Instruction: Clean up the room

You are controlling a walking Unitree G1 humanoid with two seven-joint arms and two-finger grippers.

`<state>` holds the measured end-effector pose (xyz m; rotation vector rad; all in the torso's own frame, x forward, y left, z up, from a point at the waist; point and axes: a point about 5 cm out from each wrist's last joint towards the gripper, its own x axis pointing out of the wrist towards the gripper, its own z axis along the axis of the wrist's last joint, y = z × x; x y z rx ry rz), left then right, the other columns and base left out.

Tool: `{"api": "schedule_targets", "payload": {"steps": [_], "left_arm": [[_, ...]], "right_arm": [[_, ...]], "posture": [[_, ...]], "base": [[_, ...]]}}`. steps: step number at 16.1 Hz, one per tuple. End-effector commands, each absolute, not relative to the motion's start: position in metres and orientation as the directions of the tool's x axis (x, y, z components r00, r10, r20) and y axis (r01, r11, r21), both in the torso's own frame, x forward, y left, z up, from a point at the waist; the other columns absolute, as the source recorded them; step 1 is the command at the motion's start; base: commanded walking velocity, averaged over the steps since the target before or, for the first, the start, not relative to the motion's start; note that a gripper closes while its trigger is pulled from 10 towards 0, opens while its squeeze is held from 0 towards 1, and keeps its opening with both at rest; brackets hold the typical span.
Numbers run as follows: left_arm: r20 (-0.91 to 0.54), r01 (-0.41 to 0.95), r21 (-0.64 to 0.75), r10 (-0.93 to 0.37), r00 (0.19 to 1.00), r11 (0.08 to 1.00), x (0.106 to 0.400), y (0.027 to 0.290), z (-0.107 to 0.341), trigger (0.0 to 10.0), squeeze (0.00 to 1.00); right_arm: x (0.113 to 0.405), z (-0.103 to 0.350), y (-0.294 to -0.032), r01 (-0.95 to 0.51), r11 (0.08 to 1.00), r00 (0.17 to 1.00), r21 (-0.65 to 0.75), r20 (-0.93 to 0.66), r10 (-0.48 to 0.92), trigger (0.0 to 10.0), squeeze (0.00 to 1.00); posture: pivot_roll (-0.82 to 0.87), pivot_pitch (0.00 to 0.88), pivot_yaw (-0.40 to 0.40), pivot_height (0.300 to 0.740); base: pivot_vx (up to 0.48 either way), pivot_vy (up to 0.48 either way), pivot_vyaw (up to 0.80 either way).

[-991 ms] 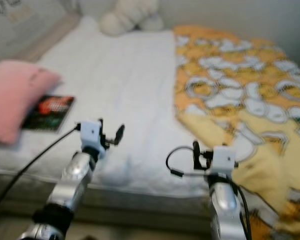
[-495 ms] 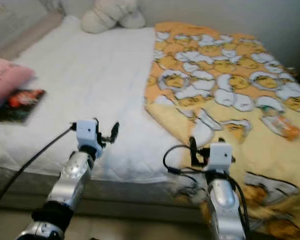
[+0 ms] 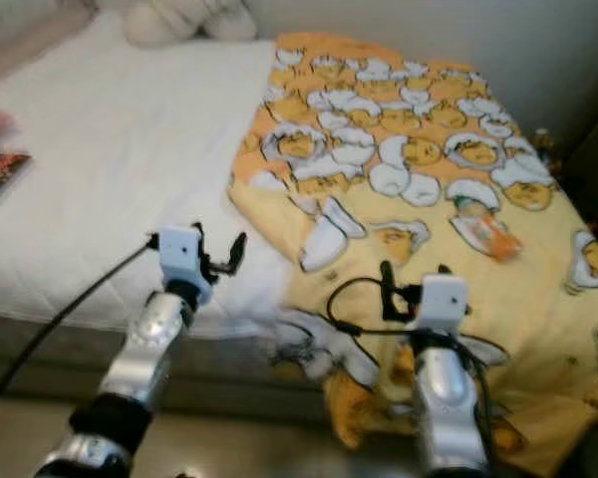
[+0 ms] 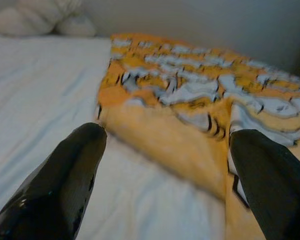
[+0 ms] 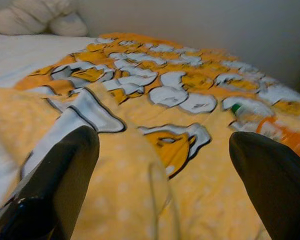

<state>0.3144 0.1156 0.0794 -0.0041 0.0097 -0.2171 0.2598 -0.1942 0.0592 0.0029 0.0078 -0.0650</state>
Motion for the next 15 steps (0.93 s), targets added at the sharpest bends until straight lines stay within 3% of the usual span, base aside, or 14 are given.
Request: {"api": "schedule_targets", "payload": {"steps": [1,6,11,13,14,15], "left_arm": [[0.022,0.224,-0.001,-0.224,0.974,0.975,0.318,0.115,0.088,10.0,1.0],[0.029,0.246,0.004,-0.246,0.969,0.969,0.315,0.108,0.087,10.0,1.0],[-0.009,0.167,-0.02,-0.167,0.986,0.986,0.317,0.126,0.082,10.0,1.0],[0.012,0.234,-0.059,-0.234,0.972,0.97,0.316,0.12,0.086,10.0,1.0],[0.03,0.241,0.014,-0.242,0.97,0.97,0.316,0.117,0.09,10.0,1.0],[0.02,0.236,0.031,-0.237,0.971,0.971,0.317,0.114,0.09,10.0,0.0]], "right_arm": [[0.262,0.06,-0.199,0.079,0.997,0.997,0.013,-0.012,-0.079,10.0,1.0],[0.262,0.059,-0.196,0.068,0.998,0.998,-0.005,-0.006,-0.068,10.0,1.0],[0.271,0.074,-0.195,0.05,0.998,0.996,-0.047,0.076,-0.046,10.0,1.0],[0.272,0.075,-0.197,0.049,0.998,0.996,-0.046,0.076,-0.045,10.0,1.0],[0.27,0.07,-0.199,0.066,0.997,0.997,-0.045,0.053,-0.064,10.0,1.0],[0.272,0.065,-0.203,0.112,0.993,0.993,-0.022,0.024,-0.112,10.0,1.0]], "posture": [[0.03,0.0,-0.035,0.74],[0.03,0.0,-0.035,0.74],[0.03,0.0,-0.024,0.74],[0.03,0.0,-0.025,0.74],[0.04,0.0,-0.028,0.74],[0.04,0.0,-0.027,0.74]], "base": [[0.0,-0.45,0.0],[0.0,-0.439,0.0],[0.0,-0.435,0.0],[0.259,-0.399,0.0],[0.364,-0.307,0.0],[0.0,0.0,0.0]]}}
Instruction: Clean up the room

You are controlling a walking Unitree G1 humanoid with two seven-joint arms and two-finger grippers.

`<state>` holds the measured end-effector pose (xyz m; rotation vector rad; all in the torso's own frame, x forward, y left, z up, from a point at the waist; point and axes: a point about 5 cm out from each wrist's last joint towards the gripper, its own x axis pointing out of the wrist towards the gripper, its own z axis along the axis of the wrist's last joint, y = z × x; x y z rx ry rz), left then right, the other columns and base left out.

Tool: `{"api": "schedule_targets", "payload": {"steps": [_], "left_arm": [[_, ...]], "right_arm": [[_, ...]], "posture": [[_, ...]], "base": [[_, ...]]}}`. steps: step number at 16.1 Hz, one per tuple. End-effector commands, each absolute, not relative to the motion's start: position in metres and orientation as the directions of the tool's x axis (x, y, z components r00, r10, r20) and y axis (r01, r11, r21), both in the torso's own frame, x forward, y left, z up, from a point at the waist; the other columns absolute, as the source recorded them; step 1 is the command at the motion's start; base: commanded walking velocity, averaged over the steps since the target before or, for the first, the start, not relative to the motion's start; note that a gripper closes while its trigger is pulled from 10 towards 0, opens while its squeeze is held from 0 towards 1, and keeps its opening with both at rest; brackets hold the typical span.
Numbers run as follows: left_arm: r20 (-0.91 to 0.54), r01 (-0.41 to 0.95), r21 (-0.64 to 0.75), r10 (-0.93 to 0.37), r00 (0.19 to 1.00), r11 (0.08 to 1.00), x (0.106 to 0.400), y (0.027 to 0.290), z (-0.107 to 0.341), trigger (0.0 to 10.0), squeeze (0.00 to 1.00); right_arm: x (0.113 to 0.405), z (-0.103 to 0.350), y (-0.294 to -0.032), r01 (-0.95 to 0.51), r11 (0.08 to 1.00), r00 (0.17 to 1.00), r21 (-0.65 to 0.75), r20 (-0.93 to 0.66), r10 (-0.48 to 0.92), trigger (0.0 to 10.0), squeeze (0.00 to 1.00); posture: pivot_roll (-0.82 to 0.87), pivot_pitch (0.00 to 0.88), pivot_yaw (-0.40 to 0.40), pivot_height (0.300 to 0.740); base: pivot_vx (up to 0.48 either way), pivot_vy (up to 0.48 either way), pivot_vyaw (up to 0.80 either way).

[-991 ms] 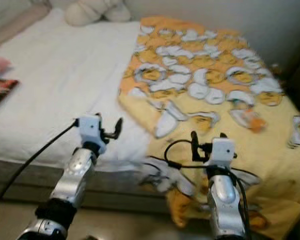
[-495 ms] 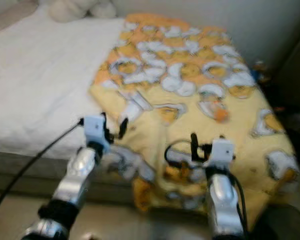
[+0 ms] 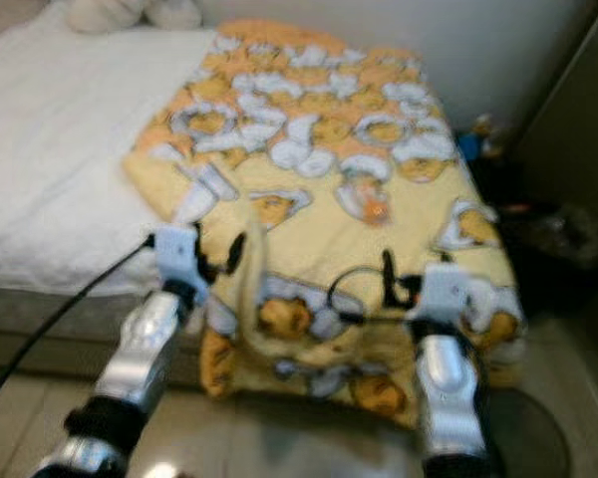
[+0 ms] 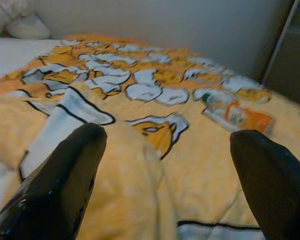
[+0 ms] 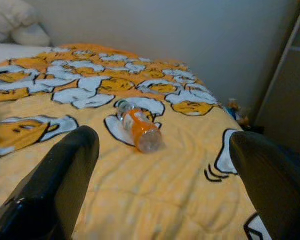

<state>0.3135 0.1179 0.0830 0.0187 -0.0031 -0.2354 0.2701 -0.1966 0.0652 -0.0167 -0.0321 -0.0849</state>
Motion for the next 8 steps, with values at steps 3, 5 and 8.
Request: {"api": "schedule_targets", "payload": {"steps": [3,5,8], "left_arm": [[0.016,0.242,-0.037,-0.242,0.97,0.97,0.3191,0.1072,0.0929,10.0,0.0],[-0.008,0.204,-0.044,-0.205,0.979,0.978,0.3249,0.1109,0.0934,10.0,0.0],[-0.012,0.187,-0.02,-0.187,0.982,0.982,0.3268,0.1148,0.0931,10.0,0.0]], "right_arm": [[0.2776,0.0656,-0.2016,0.121,0.992,0.993,-0.045,0.011,-0.121,10.0,0.46],[0.2817,0.0649,-0.1989,0.102,0.995,0.995,-0.019,-0.011,-0.102,10.0,0.0],[0.2823,0.061,-0.2035,0.118,0.993,0.992,-0.017,-0.041,-0.118,10.0,0.0]], "posture": [[0.04,0.0,-0.023,0.74],[0.04,0.0,-0.021,0.74],[0.03,0.0,-0.016,0.74]], "base": [[0.0,0.0,0.0],[0.48,0.0,0.0],[0.48,0.0,0.0]]}}
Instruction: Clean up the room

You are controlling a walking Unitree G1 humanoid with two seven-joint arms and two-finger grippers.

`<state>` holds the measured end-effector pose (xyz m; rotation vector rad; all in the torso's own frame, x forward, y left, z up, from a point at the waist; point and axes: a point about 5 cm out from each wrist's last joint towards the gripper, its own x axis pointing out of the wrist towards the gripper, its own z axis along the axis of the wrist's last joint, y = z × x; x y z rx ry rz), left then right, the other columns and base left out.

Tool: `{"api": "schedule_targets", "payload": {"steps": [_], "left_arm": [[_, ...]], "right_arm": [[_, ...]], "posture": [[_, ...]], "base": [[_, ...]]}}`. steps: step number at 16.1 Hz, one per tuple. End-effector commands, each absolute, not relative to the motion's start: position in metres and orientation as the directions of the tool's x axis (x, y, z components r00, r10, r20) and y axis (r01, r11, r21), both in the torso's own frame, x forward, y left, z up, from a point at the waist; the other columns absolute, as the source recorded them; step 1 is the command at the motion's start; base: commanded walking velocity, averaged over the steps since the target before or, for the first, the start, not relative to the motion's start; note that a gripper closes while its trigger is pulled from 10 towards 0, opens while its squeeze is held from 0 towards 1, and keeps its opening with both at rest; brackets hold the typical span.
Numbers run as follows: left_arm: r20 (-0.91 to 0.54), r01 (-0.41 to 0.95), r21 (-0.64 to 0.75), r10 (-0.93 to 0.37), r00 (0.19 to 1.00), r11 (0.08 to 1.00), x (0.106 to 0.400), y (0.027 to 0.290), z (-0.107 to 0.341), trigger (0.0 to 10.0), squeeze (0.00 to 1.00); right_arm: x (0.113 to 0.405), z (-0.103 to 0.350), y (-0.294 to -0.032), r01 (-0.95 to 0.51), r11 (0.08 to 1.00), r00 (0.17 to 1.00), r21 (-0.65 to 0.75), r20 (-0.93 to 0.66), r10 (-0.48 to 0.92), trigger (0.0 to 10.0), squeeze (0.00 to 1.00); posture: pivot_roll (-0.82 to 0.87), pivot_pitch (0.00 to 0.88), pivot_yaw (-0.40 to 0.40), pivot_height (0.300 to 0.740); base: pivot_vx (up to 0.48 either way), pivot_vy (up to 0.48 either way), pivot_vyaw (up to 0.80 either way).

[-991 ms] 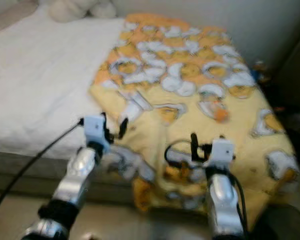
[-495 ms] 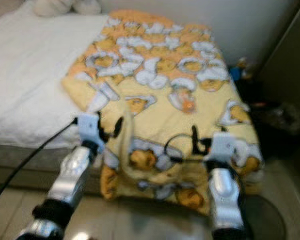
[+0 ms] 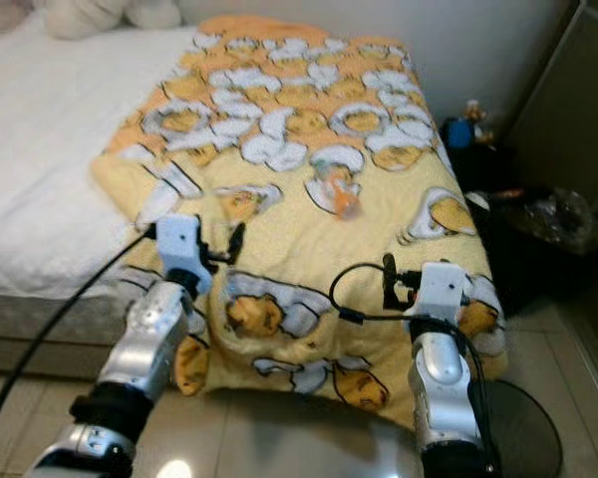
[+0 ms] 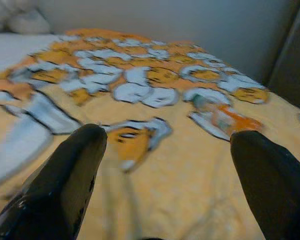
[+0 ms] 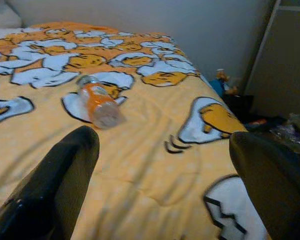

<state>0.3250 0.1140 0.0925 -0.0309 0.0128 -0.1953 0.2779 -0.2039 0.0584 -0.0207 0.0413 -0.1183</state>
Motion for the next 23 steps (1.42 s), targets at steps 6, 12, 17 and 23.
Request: {"api": "schedule_targets", "payload": {"steps": [6,12,17,23], "left_arm": [[0.009,0.202,-0.001,-0.202,0.979,0.979,0.329,0.111,0.097,10.0,0.0],[0.051,0.248,0.014,-0.248,0.967,0.969,0.328,0.104,0.104,10.0,0.0],[0.061,0.297,0.083,-0.302,0.951,0.951,0.315,0.102,0.112,10.0,0.0],[0.045,0.333,0.248,-0.354,0.934,0.91,0.273,0.134,0.146,10.0,0.0]], "right_arm": [[0.278,0.057,-0.198,0.097,0.995,0.993,-0.025,-0.06,-0.098,10.0,0.0],[0.292,0.072,-0.208,0.106,0.992,0.994,-0.071,-0.026,-0.108,10.0,0.0],[0.343,0.083,-0.215,0.04,0.993,0.975,-0.11,-0.214,-0.063,10.0,0.0],[0.365,0.077,-0.18,-0.057,0.989,0.9,-0.135,-0.436,-0.007,10.0,0.0]], "posture": [[0.02,0.0,-0.017,0.74],[0.03,0.0,-0.016,0.74],[0.14,0.0,-0.042,0.74],[0.36,0.091,-0.041,0.74]], "base": [[0.48,0.0,0.0],[0.48,0.0,0.0],[0.192,0.0,0.0],[0.0,0.0,0.0]]}}
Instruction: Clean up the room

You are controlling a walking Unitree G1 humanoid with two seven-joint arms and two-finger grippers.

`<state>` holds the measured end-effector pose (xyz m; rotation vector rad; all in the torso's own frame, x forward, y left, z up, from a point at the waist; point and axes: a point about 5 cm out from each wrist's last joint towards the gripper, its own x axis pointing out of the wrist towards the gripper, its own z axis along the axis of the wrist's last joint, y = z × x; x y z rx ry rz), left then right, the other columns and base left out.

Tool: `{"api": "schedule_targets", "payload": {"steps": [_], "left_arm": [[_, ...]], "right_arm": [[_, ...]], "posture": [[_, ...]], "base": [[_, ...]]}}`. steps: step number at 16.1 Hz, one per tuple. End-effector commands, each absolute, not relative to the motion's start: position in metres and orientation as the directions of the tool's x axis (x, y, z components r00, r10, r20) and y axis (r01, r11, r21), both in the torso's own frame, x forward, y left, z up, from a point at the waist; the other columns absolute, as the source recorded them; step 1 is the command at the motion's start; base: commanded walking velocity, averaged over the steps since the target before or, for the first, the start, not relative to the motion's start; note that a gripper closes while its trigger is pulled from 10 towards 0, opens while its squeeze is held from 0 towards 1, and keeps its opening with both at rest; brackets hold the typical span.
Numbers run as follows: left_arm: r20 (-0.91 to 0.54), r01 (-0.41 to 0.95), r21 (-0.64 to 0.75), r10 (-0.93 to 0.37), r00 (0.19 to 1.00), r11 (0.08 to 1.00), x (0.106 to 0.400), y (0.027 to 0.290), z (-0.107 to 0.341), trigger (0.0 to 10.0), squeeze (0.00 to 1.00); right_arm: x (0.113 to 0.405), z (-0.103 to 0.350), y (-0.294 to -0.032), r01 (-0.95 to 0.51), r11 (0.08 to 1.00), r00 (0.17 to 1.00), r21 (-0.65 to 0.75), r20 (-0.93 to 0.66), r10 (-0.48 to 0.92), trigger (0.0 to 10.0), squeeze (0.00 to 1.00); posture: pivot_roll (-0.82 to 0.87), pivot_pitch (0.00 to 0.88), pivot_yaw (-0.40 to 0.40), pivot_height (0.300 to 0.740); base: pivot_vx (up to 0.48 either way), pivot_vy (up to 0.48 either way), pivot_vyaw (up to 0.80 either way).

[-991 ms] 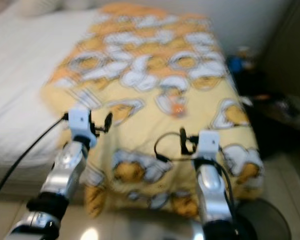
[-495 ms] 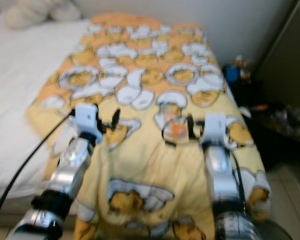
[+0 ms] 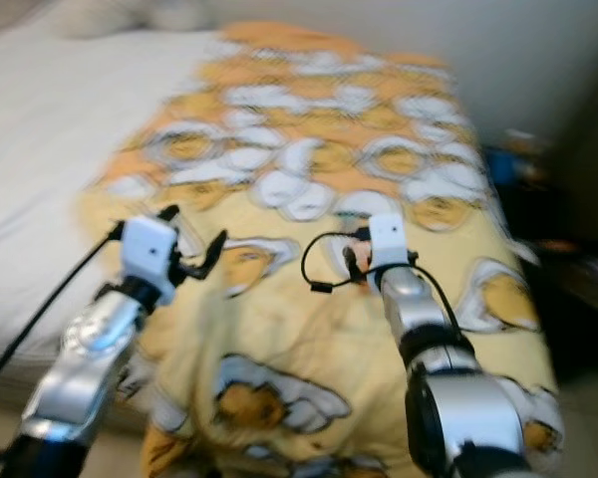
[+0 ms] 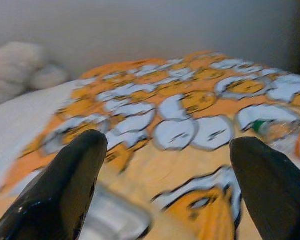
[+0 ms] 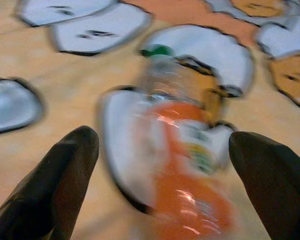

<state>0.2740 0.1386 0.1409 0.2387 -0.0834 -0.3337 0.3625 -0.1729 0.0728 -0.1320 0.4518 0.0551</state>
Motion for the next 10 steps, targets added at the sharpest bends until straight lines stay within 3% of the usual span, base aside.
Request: {"api": "schedule_targets", "payload": {"steps": [1,3,4,6,7,9,10], "left_arm": [[0.043,0.322,0.248,-0.343,0.939,0.914,0.271,0.137,0.148,10.0,0.0],[0.023,0.297,0.258,-0.314,0.949,0.919,0.259,0.146,0.15,10.0,0.0],[0.005,0.271,0.267,-0.283,0.959,0.925,0.25,0.152,0.149,10.0,0.0],[-0.02,0.298,0.238,-0.302,0.953,0.924,0.242,0.149,0.148,10.0,0.0],[-0.038,0.346,0.236,-0.348,0.937,0.908,0.236,0.143,0.148,10.0,0.0],[-0.142,0.628,0.194,-0.612,0.778,0.754,0.208,0.11,0.144,10.0,0.0],[-0.147,0.678,0.163,-0.662,0.735,0.717,0.2,0.102,0.148,10.0,0.0]], "right_arm": [[0.368,0.082,-0.179,-0.045,0.989,0.905,-0.14,-0.426,-0.019,10.0,0.0],[0.378,0.099,-0.175,-0.02,0.987,0.93,-0.158,-0.366,-0.039,10.0,0.0],[0.39,0.124,-0.169,-0.016,0.98,0.965,-0.197,-0.26,-0.036,10.0,0.0],[0.393,0.131,-0.174,0.021,0.979,0.97,-0.204,-0.232,-0.07,10.0,0.0],[0.392,0.131,-0.18,0.052,0.977,0.967,-0.208,-0.233,-0.101,10.0,0.0],[0.386,0.12,-0.196,0.115,0.972,0.943,-0.206,-0.286,-0.172,10.0,0.0],[0.383,0.115,-0.201,0.137,0.971,0.933,-0.196,-0.305,-0.193,10.0,0.0]], "posture": [[0.36,0.098,-0.041,0.74],[0.39,0.143,-0.046,0.74],[0.39,0.156,-0.05,0.74],[0.4,0.167,-0.053,0.74],[0.4,0.177,-0.053,0.74],[0.41,0.198,-0.047,0.74],[0.41,0.205,-0.042,0.74]], "base": [[0.0,0.0,0.0],[0.0,0.0,0.0],[0.0,0.0,0.0],[0.0,0.0,0.0],[0.0,0.0,0.0],[0.0,0.0,0.0],[0.0,0.0,0.0]]}}
